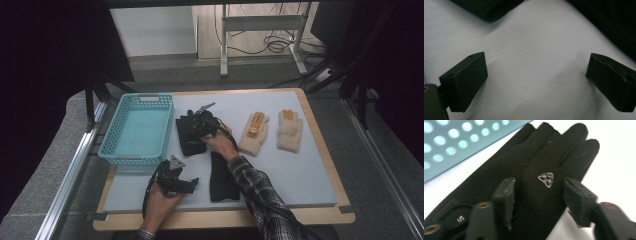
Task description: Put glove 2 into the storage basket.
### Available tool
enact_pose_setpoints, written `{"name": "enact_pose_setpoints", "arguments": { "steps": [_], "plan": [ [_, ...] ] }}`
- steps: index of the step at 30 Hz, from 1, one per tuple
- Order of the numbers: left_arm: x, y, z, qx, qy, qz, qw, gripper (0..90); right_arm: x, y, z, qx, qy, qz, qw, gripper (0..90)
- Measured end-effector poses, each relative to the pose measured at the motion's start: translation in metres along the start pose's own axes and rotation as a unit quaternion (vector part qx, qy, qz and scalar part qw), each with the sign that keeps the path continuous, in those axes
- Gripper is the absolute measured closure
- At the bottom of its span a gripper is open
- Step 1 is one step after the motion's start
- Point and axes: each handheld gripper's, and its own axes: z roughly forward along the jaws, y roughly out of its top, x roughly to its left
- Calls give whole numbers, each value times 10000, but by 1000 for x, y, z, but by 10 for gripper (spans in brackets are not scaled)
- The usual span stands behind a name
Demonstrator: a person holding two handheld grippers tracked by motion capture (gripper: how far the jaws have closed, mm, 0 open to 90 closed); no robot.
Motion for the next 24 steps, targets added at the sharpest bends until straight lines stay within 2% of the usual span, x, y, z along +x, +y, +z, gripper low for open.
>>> {"name": "enact_pose_setpoints", "arguments": {
  "steps": [1,3,4,5,7,8,11,16,17,20,24],
  "plan": [
    [0,0,0,1,-4,-6,10000,41,-1,0,0,18,-44,75,10000,501],
    [0,0,0,2,1,-2,10000,40,1,1,0,89,-241,3,9997,590],
    [0,0,0,2,1,-2,10000,40,1,1,0,89,-241,3,9997,590],
    [0,0,0,3,-1,-4,10000,40,2,1,-1,91,-403,34,9991,696],
    [0,0,0,3,-1,-4,10000,40,3,0,-1,58,-439,-7,9990,843],
    [0,0,0,2,0,-3,10000,40,4,-1,-1,41,-393,-27,9992,861],
    [0,0,0,4,-1,-3,10000,40,7,1,-1,105,-497,-98,9987,874],
    [0,0,0,3,-3,-18,10000,41,0,3,-8,111,-240,263,9993,879],
    [0,0,0,3,-3,-18,10000,41,0,3,-8,111,-240,263,9993,879],
    [0,0,0,2,-3,-19,10000,41,-2,3,-19,-64,-64,513,9986,879],
    [0,0,0,2,-2,-18,10000,41,0,6,-36,-231,-5,535,9983,878]
  ]
}}
